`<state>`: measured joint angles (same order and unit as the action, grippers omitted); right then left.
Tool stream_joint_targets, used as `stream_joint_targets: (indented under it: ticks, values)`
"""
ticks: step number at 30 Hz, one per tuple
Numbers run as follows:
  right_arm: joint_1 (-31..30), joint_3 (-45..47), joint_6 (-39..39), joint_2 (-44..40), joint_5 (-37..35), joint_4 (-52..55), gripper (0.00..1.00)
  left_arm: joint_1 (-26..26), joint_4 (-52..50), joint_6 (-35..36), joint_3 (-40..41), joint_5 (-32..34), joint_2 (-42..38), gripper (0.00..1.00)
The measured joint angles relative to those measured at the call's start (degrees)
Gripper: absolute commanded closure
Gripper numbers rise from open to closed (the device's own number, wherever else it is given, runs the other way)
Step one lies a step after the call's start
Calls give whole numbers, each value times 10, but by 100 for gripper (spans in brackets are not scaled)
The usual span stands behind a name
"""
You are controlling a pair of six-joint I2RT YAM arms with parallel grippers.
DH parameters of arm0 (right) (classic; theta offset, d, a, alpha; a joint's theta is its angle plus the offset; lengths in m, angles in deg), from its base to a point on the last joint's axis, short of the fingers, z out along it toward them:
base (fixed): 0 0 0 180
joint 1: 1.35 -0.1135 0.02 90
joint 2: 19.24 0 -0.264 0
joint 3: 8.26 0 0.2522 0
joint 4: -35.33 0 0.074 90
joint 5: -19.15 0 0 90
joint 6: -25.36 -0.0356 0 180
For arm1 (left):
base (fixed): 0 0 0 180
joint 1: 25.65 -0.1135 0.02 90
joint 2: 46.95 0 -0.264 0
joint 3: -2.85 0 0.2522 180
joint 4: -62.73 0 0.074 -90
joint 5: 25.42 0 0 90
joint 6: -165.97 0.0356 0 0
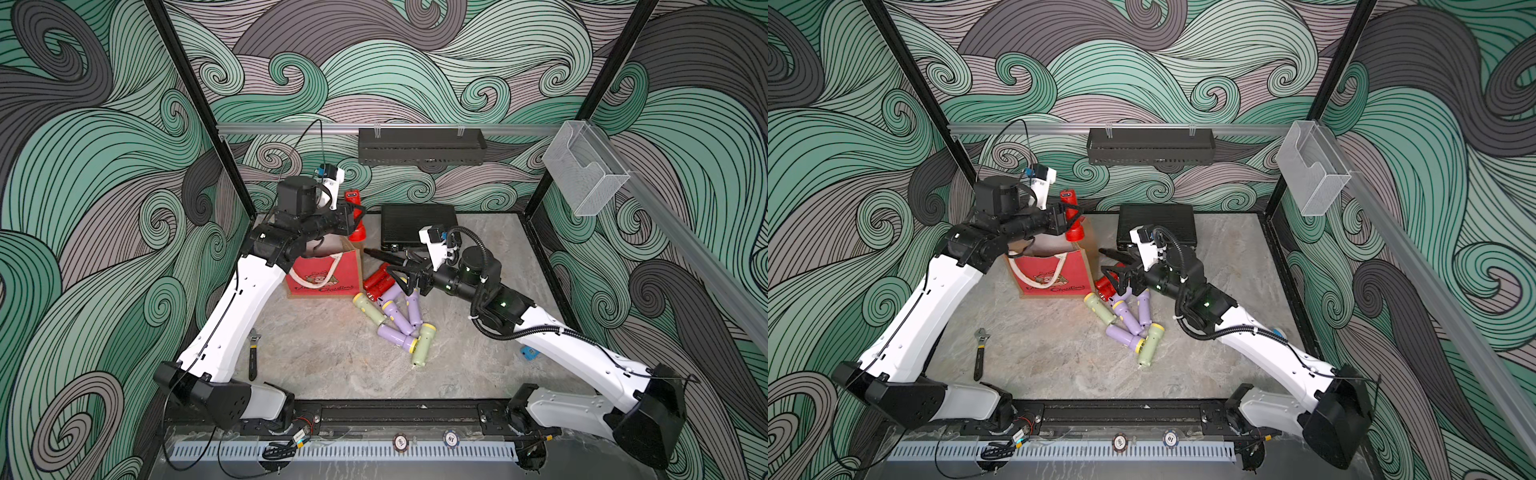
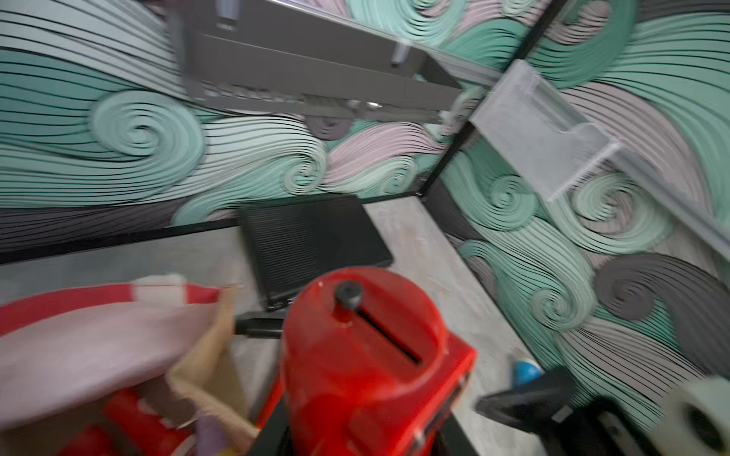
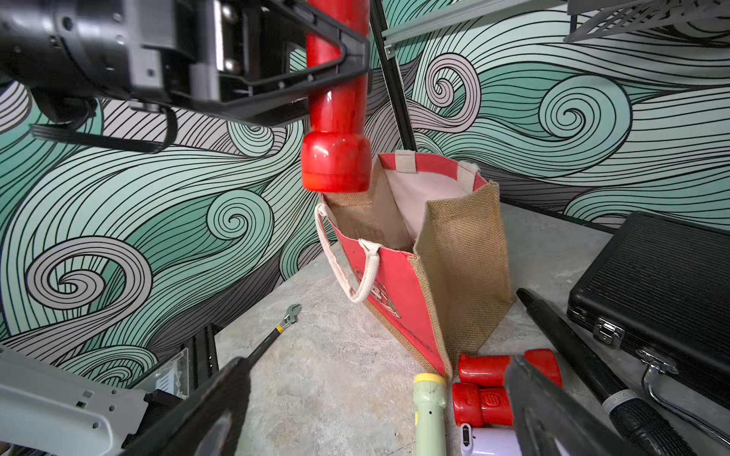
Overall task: Put the flashlights into the tote bags
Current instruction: Place the flashlight in the canvas bag.
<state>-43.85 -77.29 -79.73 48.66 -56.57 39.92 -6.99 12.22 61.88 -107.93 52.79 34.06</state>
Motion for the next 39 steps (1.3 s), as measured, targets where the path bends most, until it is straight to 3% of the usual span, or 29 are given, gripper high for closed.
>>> stream_joint_targets:
  ticks: [7,11,39]
  values:
    - [0,21,3,-3,-15,15,1,-47,-87,43,-32,156,60,100]
    - [-1,21,12,6,-24,30,1,-56,-109,58,-39,205,83,100]
    - [-3,59,40,-6,-56,38,1,-66,-171,68,-43,241,290,100]
